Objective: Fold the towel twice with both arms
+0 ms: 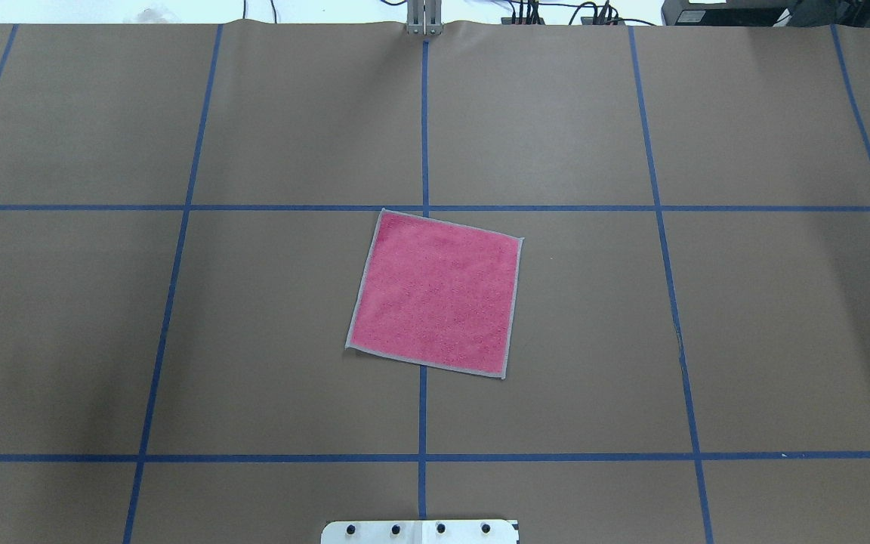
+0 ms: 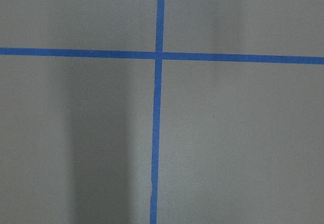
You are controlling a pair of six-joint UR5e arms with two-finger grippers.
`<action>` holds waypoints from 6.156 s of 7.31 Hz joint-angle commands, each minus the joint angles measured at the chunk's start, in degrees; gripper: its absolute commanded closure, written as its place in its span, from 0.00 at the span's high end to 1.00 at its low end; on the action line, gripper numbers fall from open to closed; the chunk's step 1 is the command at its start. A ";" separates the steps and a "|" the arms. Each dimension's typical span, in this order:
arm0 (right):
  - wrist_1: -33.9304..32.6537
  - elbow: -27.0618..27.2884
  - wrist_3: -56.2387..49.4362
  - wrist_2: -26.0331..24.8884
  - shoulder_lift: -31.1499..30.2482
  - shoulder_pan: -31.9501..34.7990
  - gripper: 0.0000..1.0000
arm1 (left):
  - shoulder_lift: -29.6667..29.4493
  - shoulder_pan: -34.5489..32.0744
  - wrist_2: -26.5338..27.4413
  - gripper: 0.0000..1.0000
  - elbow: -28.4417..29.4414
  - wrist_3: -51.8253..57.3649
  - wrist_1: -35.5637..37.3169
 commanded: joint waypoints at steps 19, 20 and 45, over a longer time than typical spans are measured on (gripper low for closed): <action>0.26 11.43 42.05 9.12 15.48 -15.03 1.00 | -20.01 32.82 1.94 1.00 -3.36 -82.35 -29.39; 4.00 11.97 50.62 7.64 15.56 -17.58 0.99 | -20.90 39.07 7.93 1.00 -3.62 -86.18 -29.41; 37.79 11.36 88.68 -3.36 14.77 -38.79 0.99 | -31.11 62.60 27.67 0.64 2.35 -103.54 -29.41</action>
